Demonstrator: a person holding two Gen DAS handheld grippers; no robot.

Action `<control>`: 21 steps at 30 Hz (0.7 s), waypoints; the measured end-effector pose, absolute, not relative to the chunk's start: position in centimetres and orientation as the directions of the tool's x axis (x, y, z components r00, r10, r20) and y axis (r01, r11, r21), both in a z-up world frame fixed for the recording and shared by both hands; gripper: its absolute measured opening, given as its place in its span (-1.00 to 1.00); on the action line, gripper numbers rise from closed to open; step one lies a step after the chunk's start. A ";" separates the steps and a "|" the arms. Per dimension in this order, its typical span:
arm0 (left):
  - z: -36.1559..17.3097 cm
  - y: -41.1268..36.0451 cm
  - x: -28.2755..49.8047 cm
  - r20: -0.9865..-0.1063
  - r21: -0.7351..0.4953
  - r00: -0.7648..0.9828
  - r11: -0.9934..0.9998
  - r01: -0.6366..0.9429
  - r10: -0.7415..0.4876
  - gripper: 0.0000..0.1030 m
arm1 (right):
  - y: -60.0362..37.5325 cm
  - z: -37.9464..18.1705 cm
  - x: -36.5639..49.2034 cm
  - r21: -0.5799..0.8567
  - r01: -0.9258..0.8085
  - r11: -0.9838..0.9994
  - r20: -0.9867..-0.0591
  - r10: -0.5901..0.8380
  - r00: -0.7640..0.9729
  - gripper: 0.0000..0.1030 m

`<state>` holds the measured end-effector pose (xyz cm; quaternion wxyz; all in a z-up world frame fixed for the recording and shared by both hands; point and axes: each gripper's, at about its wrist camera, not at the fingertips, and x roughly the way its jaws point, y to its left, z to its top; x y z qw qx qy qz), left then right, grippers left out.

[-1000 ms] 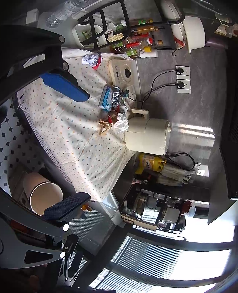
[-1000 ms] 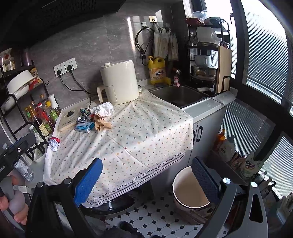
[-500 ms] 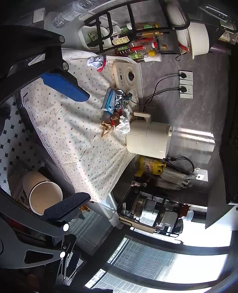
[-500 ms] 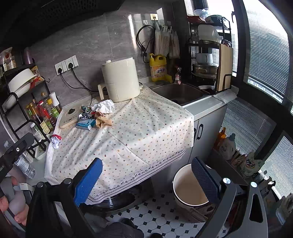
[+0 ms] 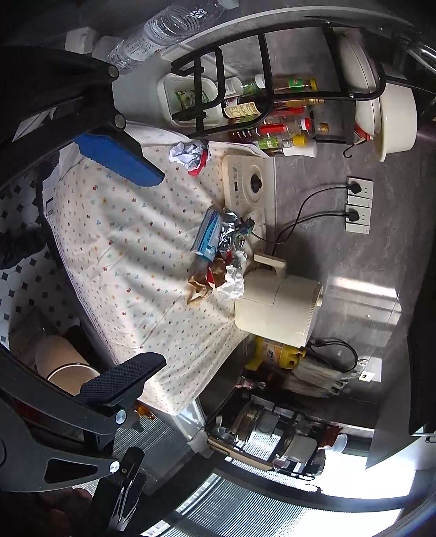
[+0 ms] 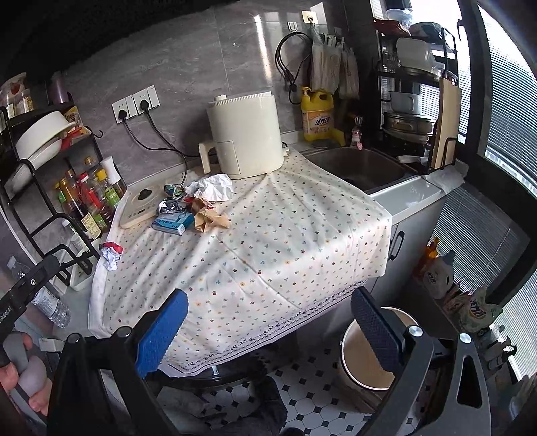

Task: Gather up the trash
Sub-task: 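Move both tools toward the trash pile on the dotted cloth, then grasp the crumpled red wrapper with left tool while right tool grasps brown paper bag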

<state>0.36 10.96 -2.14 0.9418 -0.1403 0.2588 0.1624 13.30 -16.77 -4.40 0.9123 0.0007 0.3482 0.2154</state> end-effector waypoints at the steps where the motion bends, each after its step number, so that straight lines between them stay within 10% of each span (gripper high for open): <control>1: -2.3 11.7 0.7 -0.538 -0.182 0.807 0.901 -0.394 0.244 0.91 | -16.0 -4.4 13.9 0.155 -0.402 0.902 -0.636 0.402 0.658 0.85; 21: -6.7 22.7 7.8 -0.582 -0.201 0.705 0.769 -0.607 0.405 0.61 | -2.3 -7.1 25.4 0.161 -0.635 0.756 -0.684 0.549 0.481 0.85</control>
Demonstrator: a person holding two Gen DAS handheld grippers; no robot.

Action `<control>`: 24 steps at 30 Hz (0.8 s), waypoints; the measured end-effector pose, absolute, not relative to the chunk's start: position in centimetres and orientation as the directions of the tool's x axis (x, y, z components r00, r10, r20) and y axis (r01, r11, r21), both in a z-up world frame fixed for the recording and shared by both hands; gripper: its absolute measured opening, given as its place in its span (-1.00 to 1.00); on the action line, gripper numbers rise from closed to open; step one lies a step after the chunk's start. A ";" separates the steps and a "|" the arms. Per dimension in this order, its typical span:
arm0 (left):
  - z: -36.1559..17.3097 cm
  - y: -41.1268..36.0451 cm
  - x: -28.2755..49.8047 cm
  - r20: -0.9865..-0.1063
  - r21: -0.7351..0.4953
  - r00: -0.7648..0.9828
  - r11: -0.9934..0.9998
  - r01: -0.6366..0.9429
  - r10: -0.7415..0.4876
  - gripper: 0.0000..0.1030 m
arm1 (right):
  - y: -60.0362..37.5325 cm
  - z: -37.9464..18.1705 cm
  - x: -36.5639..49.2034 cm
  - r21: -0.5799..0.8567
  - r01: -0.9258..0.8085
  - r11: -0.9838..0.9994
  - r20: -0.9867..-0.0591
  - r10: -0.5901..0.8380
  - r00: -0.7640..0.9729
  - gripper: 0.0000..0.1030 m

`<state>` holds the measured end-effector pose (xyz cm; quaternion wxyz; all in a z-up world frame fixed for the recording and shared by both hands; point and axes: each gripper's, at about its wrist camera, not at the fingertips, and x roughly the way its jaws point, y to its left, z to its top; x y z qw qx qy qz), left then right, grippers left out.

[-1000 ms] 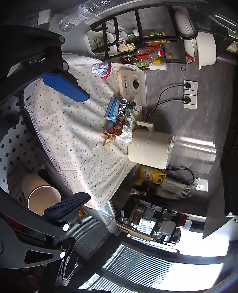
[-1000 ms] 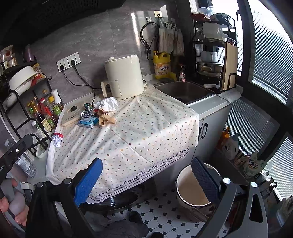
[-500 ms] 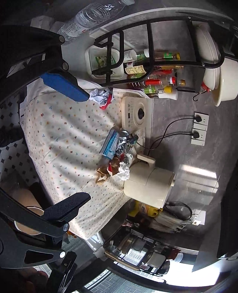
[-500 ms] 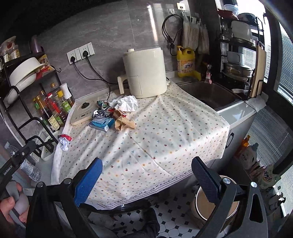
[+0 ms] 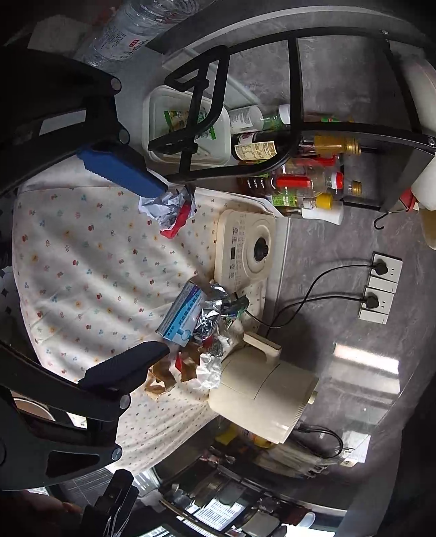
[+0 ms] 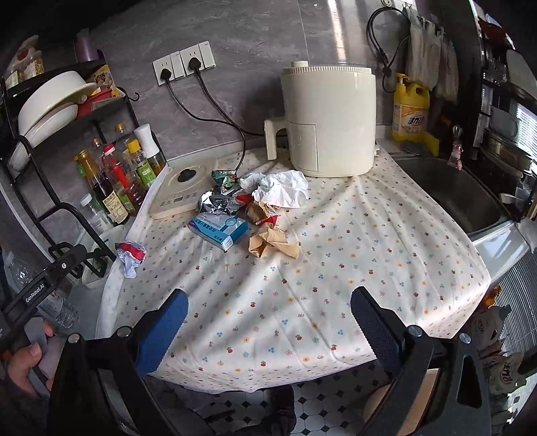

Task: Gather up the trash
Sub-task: 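Grasp the crumpled red wrapper with left tool while right tool grasps brown paper bag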

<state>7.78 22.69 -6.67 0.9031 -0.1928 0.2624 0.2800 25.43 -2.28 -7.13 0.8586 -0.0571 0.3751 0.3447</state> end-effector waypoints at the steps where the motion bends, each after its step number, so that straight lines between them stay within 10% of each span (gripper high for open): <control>1: -6.9 22.9 8.1 -0.580 -0.198 0.701 0.762 -0.616 0.416 0.59 | -1.9 -7.4 26.0 0.163 -0.642 0.749 -0.687 0.553 0.471 0.84; 14: -12.7 27.7 13.4 -0.662 -0.146 0.563 0.652 -0.744 0.494 0.32 | 4.6 -11.6 32.2 0.153 -0.706 0.691 -0.759 0.540 0.364 0.42; 24: -16.6 29.6 16.4 -0.715 -0.067 0.438 0.569 -0.819 0.546 0.32 | 8.2 -15.0 36.3 0.138 -0.712 0.689 -0.804 0.498 0.325 0.59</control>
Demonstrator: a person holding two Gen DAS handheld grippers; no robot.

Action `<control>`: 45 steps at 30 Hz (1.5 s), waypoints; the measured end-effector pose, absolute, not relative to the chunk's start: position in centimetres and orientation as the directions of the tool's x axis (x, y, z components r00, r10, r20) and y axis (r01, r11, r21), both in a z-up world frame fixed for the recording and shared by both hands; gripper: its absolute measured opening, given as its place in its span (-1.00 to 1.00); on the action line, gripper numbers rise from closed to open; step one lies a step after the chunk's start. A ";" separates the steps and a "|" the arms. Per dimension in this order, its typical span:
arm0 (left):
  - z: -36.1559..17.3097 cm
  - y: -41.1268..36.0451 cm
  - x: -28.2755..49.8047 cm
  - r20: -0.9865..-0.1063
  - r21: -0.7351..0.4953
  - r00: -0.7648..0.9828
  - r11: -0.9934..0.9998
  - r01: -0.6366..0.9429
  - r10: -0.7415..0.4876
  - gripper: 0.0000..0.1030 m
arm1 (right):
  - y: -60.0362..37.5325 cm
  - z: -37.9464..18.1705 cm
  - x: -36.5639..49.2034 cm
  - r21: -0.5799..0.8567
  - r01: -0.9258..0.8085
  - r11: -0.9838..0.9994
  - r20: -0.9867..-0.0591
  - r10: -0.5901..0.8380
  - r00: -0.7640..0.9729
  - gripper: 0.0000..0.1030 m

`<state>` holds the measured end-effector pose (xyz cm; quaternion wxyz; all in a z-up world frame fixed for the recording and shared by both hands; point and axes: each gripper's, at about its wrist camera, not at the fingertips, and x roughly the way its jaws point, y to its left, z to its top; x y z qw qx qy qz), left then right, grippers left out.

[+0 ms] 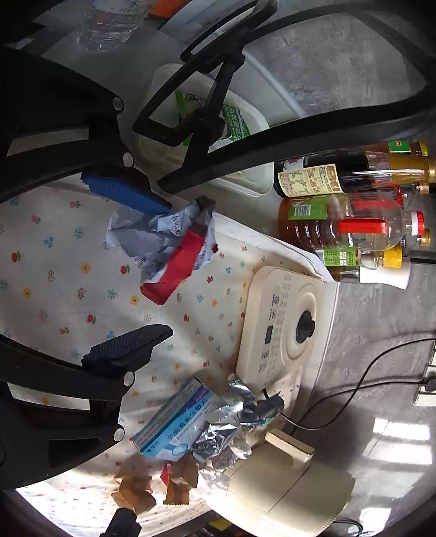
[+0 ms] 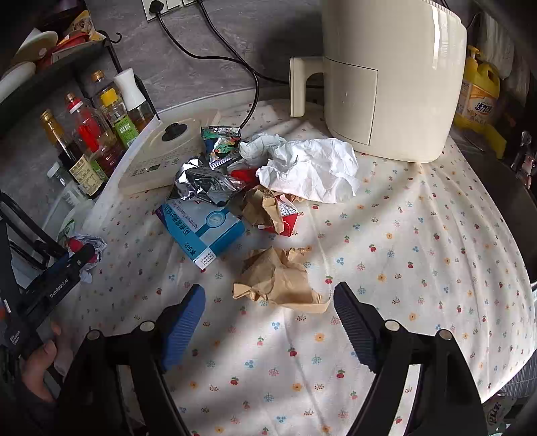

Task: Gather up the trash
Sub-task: 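Grasp the crumpled red wrapper with left tool while right tool grasps brown paper bag, then carry both items over the white bucket and open both tools to drop them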

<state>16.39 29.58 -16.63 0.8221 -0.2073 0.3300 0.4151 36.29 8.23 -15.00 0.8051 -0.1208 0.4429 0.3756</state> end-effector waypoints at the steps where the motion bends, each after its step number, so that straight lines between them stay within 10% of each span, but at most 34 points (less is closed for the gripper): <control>1: -16.9 29.7 16.4 -0.717 -0.063 0.425 0.556 -0.829 0.553 0.32 | 8.6 -15.2 36.5 0.130 -0.712 0.690 -0.807 0.491 0.329 0.63; 6: -17.5 30.2 16.8 -0.723 -0.049 0.397 0.531 -0.846 0.566 0.25 | 9.4 -16.3 37.4 0.124 -0.709 0.694 -0.808 0.485 0.334 0.68; 11: -17.6 30.4 16.2 -0.726 -0.071 0.404 0.524 -0.849 0.556 -0.28 | 9.6 -17.6 37.8 0.179 -0.716 0.674 -0.841 0.483 0.245 -0.50; 14: -17.0 29.8 15.9 -0.708 -0.078 0.424 0.534 -0.842 0.565 -0.32 | 8.5 -17.3 37.6 0.210 -0.696 0.687 -0.829 0.502 0.246 -0.69; 45: -8.9 6.2 22.9 -0.576 -0.077 0.802 0.966 -0.247 0.159 -0.31 | -21.2 -11.8 29.6 0.273 -0.317 0.909 -0.668 0.416 0.618 -0.73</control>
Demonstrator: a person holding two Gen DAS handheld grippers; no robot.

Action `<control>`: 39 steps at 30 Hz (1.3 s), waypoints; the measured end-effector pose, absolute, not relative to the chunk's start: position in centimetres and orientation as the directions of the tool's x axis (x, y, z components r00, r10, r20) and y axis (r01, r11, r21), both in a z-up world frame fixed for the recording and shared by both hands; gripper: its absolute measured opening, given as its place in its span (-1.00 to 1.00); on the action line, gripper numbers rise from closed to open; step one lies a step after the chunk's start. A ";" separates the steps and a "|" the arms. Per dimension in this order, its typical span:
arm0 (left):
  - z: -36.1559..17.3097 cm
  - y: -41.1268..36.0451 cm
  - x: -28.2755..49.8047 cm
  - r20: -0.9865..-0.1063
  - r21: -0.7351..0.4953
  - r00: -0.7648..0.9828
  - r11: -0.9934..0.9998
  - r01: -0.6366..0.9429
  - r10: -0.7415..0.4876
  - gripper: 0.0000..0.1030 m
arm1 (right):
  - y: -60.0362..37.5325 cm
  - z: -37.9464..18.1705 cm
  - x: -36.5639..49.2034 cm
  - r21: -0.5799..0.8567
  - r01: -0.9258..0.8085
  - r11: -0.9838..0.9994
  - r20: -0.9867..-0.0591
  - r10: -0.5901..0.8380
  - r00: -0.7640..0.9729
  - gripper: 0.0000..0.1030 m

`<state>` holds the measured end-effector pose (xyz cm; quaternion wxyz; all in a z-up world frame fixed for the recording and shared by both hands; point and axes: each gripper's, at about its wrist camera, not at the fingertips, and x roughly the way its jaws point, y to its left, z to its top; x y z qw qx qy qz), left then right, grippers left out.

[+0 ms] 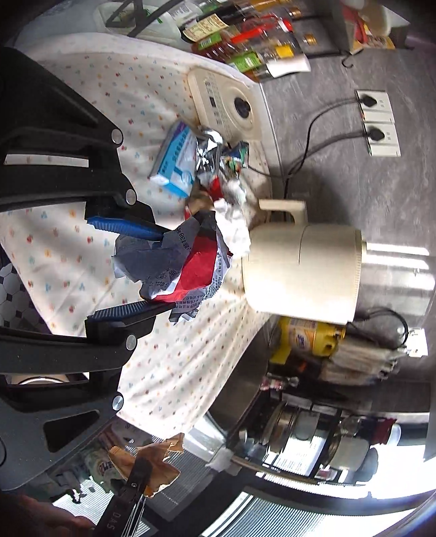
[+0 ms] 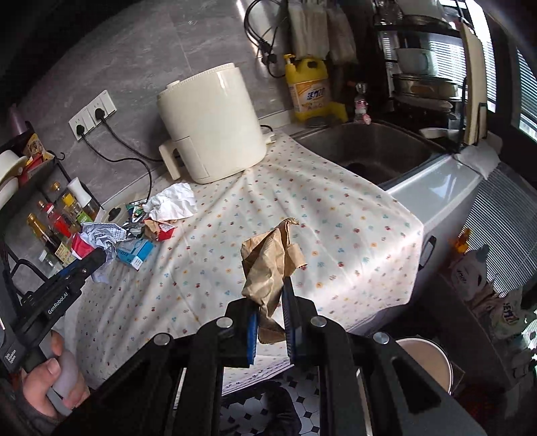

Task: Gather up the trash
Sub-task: 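Carry both items over the white bucket and open both tools to drop them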

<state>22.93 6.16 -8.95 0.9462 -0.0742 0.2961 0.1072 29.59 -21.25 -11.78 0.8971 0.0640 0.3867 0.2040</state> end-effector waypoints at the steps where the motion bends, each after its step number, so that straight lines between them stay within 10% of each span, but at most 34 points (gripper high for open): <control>1: -8.9 5.1 23.2 -0.574 -0.079 0.808 0.972 -0.220 0.136 -0.31 | -22.7 -11.9 29.4 0.273 -0.286 0.919 -0.670 0.395 0.629 -0.73; 35: -21.1 -23.8 30.1 -0.753 -0.247 0.474 0.864 0.439 -0.457 -0.21 | -44.9 -20.3 19.0 0.272 0.312 0.910 -0.789 0.025 0.614 -0.73; 37: -22.4 -24.3 30.5 -0.761 -0.275 0.446 0.857 0.437 -0.471 -0.14 | -45.0 -20.9 19.1 0.268 0.317 0.910 -0.795 0.023 0.607 -0.73; 39: -23.7 -24.7 30.8 -0.764 -0.312 0.413 0.843 0.437 -0.496 0.33 | -44.9 -21.5 19.3 0.262 0.319 0.911 -0.802 0.022 0.596 -0.73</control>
